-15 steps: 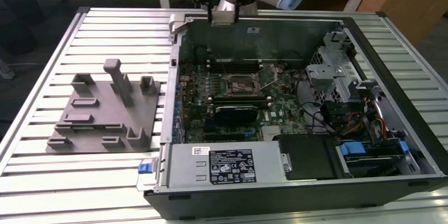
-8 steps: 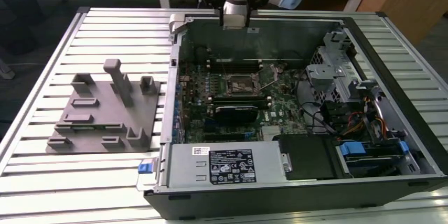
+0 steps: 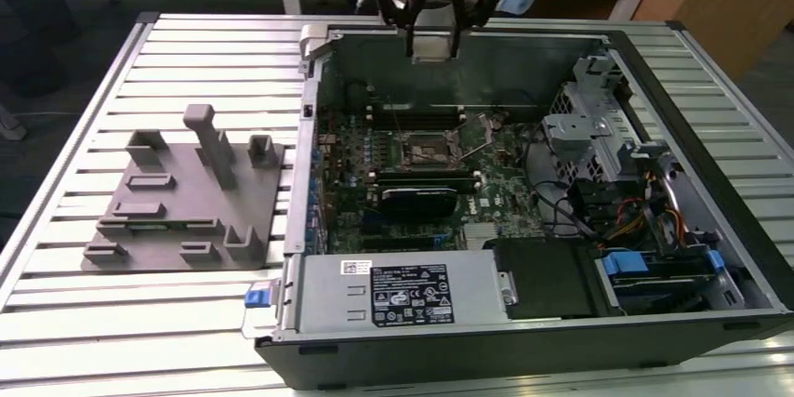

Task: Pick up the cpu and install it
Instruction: 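Pick up the cpu and move it towards the insertion slot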

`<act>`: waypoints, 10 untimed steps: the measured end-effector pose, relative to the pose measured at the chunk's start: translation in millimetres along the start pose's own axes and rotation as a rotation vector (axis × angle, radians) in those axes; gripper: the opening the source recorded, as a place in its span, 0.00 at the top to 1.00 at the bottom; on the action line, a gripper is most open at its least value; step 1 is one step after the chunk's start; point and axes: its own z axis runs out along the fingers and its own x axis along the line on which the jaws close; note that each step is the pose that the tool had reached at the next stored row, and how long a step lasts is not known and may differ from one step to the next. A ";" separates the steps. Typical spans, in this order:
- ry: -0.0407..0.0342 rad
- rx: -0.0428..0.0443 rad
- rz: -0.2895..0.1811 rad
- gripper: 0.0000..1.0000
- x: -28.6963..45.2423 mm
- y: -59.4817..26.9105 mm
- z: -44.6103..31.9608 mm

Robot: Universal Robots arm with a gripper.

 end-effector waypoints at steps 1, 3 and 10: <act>-0.0001 -0.0001 0.000 0.45 -1.8 -0.1 1.9; 0.0000 -0.0001 0.000 0.45 -5.3 -0.2 5.6; -0.0001 -0.0001 0.000 0.45 -11.7 -0.6 18.5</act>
